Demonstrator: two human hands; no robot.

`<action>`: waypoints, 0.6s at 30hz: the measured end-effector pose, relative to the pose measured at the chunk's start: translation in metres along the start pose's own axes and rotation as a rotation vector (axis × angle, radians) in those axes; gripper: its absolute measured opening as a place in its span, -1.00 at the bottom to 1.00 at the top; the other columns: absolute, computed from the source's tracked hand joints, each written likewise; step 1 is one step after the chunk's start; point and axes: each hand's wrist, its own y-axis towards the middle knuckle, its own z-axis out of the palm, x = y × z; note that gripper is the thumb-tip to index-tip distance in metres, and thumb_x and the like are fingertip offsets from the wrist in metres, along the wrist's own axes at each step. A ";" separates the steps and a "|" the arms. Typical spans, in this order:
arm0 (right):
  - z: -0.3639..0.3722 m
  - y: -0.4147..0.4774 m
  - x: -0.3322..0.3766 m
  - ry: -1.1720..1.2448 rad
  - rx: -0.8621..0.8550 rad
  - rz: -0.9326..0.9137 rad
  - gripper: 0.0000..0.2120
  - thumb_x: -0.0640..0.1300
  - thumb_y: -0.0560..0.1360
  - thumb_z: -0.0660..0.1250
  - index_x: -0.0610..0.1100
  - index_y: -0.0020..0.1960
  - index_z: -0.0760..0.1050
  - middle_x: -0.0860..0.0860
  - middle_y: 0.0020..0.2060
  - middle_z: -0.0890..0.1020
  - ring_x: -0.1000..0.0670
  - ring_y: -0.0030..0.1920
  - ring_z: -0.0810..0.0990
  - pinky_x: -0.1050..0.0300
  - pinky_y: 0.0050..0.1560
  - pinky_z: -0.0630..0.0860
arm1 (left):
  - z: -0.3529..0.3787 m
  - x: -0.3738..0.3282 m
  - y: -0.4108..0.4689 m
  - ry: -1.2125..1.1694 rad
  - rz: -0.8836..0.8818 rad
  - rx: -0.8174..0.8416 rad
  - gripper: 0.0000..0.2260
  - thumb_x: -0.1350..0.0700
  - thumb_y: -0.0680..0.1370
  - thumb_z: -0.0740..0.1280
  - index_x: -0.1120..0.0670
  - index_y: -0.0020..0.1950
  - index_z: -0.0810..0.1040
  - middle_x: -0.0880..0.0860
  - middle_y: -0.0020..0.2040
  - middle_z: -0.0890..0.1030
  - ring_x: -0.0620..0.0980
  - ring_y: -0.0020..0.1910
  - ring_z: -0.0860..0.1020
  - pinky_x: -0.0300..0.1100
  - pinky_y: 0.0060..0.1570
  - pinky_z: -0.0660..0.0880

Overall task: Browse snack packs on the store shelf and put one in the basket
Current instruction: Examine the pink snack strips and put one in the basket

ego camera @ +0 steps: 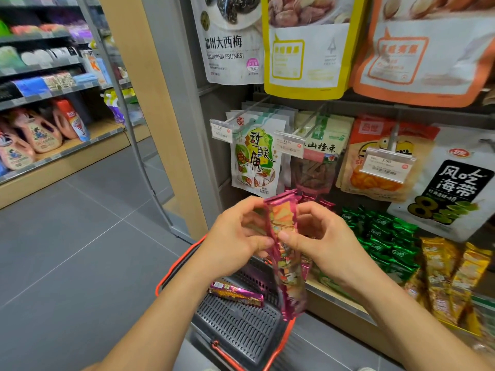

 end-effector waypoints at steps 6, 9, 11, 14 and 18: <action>0.005 0.002 -0.003 0.116 0.232 0.041 -0.76 0.13 0.42 0.36 0.21 0.07 0.45 -0.02 -0.04 0.72 -0.06 -0.06 0.71 -0.08 0.00 0.62 | -0.009 -0.007 -0.002 -0.020 0.091 -0.053 -0.34 0.48 0.34 0.46 -0.19 0.21 0.57 0.06 -0.05 0.70 0.04 -0.18 0.69 -0.26 -0.20 0.59; 0.003 0.003 -0.005 0.040 0.250 0.014 -0.80 0.16 0.45 0.32 0.24 0.05 0.44 -0.03 -0.11 0.72 -0.02 -0.16 0.70 -0.10 -0.06 0.61 | -0.020 -0.011 -0.003 -0.044 0.145 -0.143 -0.51 0.44 0.33 0.49 -0.15 0.00 0.70 -0.02 -0.14 0.72 -0.04 -0.20 0.67 -0.31 -0.18 0.57; 0.002 0.002 -0.007 0.046 0.273 0.033 -0.80 0.16 0.46 0.31 0.20 0.06 0.44 -0.08 -0.13 0.71 -0.04 -0.18 0.67 -0.13 -0.06 0.60 | -0.024 -0.011 -0.003 -0.088 0.146 -0.178 -0.62 0.43 0.37 0.46 -0.08 -0.14 0.74 -0.04 -0.22 0.70 -0.09 -0.28 0.64 -0.32 -0.25 0.55; 0.001 0.002 -0.012 0.077 0.310 0.073 -0.78 0.16 0.45 0.32 0.17 0.06 0.43 -0.05 -0.09 0.72 -0.06 -0.11 0.71 -0.10 0.01 0.62 | -0.023 -0.009 -0.003 -0.133 0.136 -0.190 -0.69 0.42 0.41 0.43 0.00 -0.22 0.74 -0.03 -0.30 0.67 -0.13 -0.35 0.62 -0.33 -0.32 0.51; 0.000 0.005 -0.013 0.035 0.271 0.041 -0.71 0.16 0.43 0.37 0.21 0.13 0.46 0.08 0.02 0.70 0.03 0.03 0.68 -0.04 0.13 0.56 | -0.021 -0.007 -0.001 -0.192 0.112 -0.220 -0.72 0.39 0.46 0.39 0.02 -0.21 0.74 0.00 -0.31 0.69 -0.09 -0.34 0.64 -0.31 -0.31 0.53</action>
